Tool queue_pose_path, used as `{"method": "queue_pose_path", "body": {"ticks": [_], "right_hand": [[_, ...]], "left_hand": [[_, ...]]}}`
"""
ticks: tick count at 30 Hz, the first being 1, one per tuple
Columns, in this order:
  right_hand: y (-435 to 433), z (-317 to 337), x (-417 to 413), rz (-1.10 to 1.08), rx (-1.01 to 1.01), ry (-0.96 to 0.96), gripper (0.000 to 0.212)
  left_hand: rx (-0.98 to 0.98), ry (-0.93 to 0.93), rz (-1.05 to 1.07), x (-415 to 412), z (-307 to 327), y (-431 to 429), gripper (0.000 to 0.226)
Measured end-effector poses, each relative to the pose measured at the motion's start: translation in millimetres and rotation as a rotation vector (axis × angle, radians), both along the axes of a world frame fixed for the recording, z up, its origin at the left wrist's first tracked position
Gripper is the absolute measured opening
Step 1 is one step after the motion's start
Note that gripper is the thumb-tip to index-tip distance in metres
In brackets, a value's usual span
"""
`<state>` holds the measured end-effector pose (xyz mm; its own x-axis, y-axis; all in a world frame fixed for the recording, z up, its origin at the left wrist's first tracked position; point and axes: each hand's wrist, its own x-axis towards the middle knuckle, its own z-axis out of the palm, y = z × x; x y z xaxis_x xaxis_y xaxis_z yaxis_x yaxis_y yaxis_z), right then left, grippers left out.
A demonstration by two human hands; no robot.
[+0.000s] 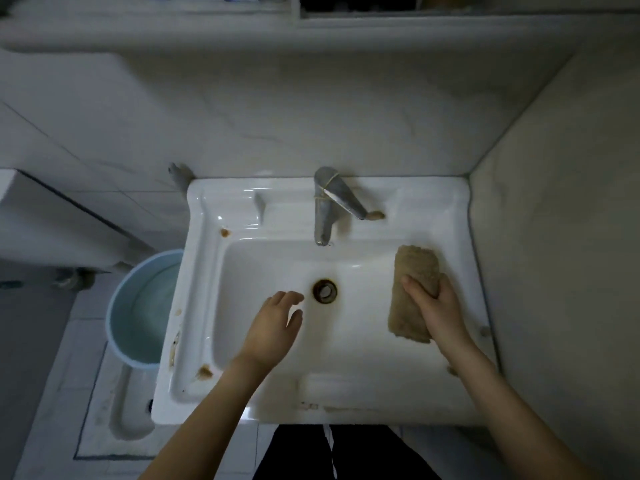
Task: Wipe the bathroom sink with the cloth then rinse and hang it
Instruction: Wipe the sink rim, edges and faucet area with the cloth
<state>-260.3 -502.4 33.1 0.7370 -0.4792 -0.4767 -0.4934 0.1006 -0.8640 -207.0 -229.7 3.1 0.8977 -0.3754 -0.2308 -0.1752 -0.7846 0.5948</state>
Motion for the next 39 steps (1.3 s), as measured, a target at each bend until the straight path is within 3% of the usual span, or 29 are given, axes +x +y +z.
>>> {"method": "queue_pose_path", "body": {"ticks": [3,6,10,14,19,26,33,39], "right_hand": [[-21,21,-34,-0.168,-0.097,-0.067,0.026],[-31,24,-72,-0.285,-0.340,-0.041,0.023],[-25,-6,-130,-0.228,-0.871,0.208,0.049],[-3,-52,-176,-0.166,-1.184,0.432,0.048],[-9,-79,-175,-0.119,-1.190,0.598,0.042],[-33,-76,-142,-0.057,-1.299,0.439,0.042],[-12,-73,-196,-0.053,-1.229,0.430,0.045],[-49,-88,-126,0.262,-1.386,0.517,0.026]], "left_hand": [[-0.037,0.057,-0.117,-7,4,-39,0.024],[-0.082,0.168,-0.243,-14,0,-75,0.024],[-0.075,0.346,-0.376,-27,-13,-116,0.027],[-0.009,0.483,-0.537,-45,-38,-143,0.034],[0.093,0.415,-0.751,-60,-63,-156,0.038],[0.057,0.323,-0.725,-64,-69,-152,0.038],[0.107,0.374,-0.698,-66,-62,-153,0.038],[0.119,0.386,-0.610,-76,-57,-152,0.039]]}}
